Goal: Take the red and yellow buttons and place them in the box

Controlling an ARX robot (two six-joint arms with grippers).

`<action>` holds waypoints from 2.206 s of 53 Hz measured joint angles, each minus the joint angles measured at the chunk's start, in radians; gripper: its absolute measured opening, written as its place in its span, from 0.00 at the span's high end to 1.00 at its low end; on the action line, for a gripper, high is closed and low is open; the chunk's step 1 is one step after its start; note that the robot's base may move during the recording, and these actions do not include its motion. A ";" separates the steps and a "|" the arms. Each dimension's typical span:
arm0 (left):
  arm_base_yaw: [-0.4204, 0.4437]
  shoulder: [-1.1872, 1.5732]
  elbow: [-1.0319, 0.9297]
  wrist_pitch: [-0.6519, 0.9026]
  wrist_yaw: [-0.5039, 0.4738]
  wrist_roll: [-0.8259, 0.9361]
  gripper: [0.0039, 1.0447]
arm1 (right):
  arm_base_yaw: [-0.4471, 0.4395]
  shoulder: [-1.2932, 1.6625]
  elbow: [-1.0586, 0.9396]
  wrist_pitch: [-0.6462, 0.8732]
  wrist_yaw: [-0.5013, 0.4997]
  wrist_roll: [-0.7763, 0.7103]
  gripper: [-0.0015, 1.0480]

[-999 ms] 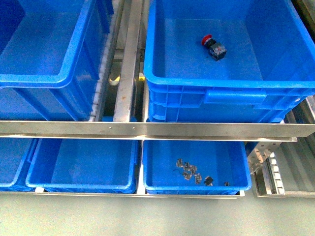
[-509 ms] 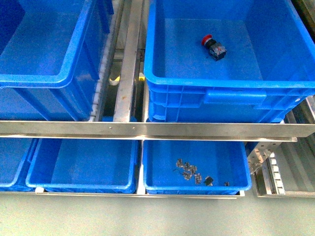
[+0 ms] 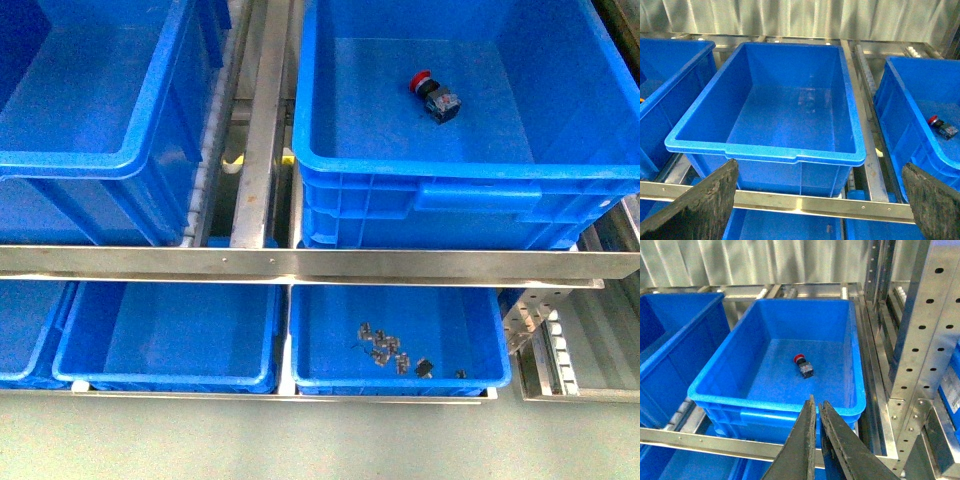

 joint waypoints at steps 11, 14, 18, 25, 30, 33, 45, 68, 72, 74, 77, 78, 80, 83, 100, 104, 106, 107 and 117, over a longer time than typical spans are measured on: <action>0.000 0.000 0.000 0.000 0.000 0.000 0.07 | 0.000 0.000 0.000 0.000 0.000 0.000 0.51; 0.000 0.000 0.000 0.000 0.000 0.000 0.07 | 0.000 0.000 0.000 0.000 0.000 0.000 0.43; 0.000 0.000 0.000 0.000 0.002 0.000 0.07 | 0.000 0.000 0.000 0.000 0.002 0.000 0.28; 0.000 0.000 0.000 0.000 0.004 0.000 0.07 | 0.001 0.000 0.000 0.000 0.004 0.000 0.06; 0.000 0.000 0.000 0.000 0.002 0.000 0.07 | 0.001 0.000 0.000 0.000 0.003 0.000 0.07; 0.000 0.000 0.000 0.000 0.002 0.000 0.07 | 0.002 0.000 0.000 0.000 0.003 0.000 0.06; 0.000 0.000 0.000 0.000 0.000 0.000 0.07 | 0.002 0.000 0.000 -0.001 0.002 0.000 0.06; 0.000 0.000 0.000 0.000 0.001 0.000 0.07 | 0.002 0.000 0.000 -0.003 0.000 0.000 0.06; 0.000 0.000 0.000 0.000 -0.003 0.000 0.07 | 0.002 0.000 0.000 -0.003 -0.003 0.000 0.06; 0.000 0.000 0.000 0.000 -0.004 0.000 0.07 | 0.001 0.000 0.000 -0.003 -0.008 0.000 0.06; 0.000 0.000 0.000 0.000 -0.008 0.000 0.07 | 0.001 0.000 0.000 -0.003 -0.010 0.000 0.06; 0.000 0.000 0.000 0.000 -0.007 0.000 0.07 | 0.001 0.000 0.000 -0.003 -0.009 0.000 0.06; 0.000 0.000 0.000 0.000 -0.007 0.000 0.07 | 0.002 0.000 0.000 -0.003 -0.008 0.000 0.06; 0.000 0.000 0.000 0.000 -0.003 0.000 0.07 | 0.002 0.000 0.000 -0.003 -0.005 0.000 0.06; 0.000 0.000 0.000 0.000 0.000 0.000 0.07 | 0.002 0.000 0.000 -0.003 0.000 0.000 0.06; 0.000 0.000 0.000 0.000 0.000 0.000 0.07 | 0.002 0.000 0.000 -0.003 0.000 0.000 0.06; 0.000 0.000 0.000 0.000 0.000 0.000 0.07 | 0.002 0.000 0.000 -0.003 -0.001 0.000 0.06; 0.000 0.000 0.000 0.000 0.000 0.000 0.07 | 0.002 0.000 0.000 -0.003 0.000 0.000 0.06; -0.018 0.301 0.167 -0.241 -0.243 -0.216 0.07 | 0.002 0.000 0.000 -0.003 0.000 0.000 0.06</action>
